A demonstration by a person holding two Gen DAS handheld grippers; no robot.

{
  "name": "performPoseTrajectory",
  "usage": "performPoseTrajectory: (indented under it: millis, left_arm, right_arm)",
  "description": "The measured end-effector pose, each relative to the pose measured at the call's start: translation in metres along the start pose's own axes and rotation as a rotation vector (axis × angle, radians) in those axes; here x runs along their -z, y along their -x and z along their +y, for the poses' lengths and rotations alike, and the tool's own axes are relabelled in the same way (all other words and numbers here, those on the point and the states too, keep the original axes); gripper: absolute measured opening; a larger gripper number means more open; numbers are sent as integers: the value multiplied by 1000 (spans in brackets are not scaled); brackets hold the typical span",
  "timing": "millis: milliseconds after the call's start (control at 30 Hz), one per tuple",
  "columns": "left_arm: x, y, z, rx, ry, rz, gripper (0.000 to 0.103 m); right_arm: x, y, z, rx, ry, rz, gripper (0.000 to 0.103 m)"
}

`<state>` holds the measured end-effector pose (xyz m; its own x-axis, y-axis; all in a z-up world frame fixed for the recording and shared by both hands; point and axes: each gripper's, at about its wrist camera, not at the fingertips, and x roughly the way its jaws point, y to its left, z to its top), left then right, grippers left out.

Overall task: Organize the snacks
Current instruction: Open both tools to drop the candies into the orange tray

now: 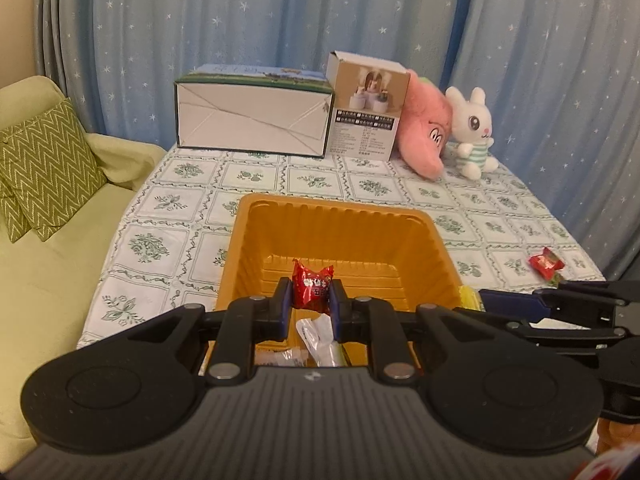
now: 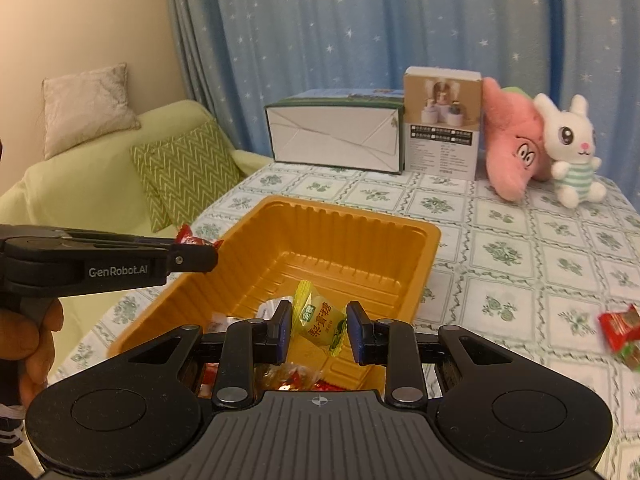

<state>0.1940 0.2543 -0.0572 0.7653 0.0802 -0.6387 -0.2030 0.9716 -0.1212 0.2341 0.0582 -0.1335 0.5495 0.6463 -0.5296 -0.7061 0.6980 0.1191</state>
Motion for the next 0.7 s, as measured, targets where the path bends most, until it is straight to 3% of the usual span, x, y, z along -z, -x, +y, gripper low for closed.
performPoseTrajectory:
  millis: [200,300,700]
  left_arm:
    - [3,-25,3,18,7,38,19]
    - [5,-29,7,17,25,36,38]
    - [6,-10,24,-34,70,-31,39]
  right_arm:
    - [3,-21,-9,-15,6,30,30]
    - [5,-24,-11,-17,5,39,30]
    - [2,-28,-10,-45,-3,6,30]
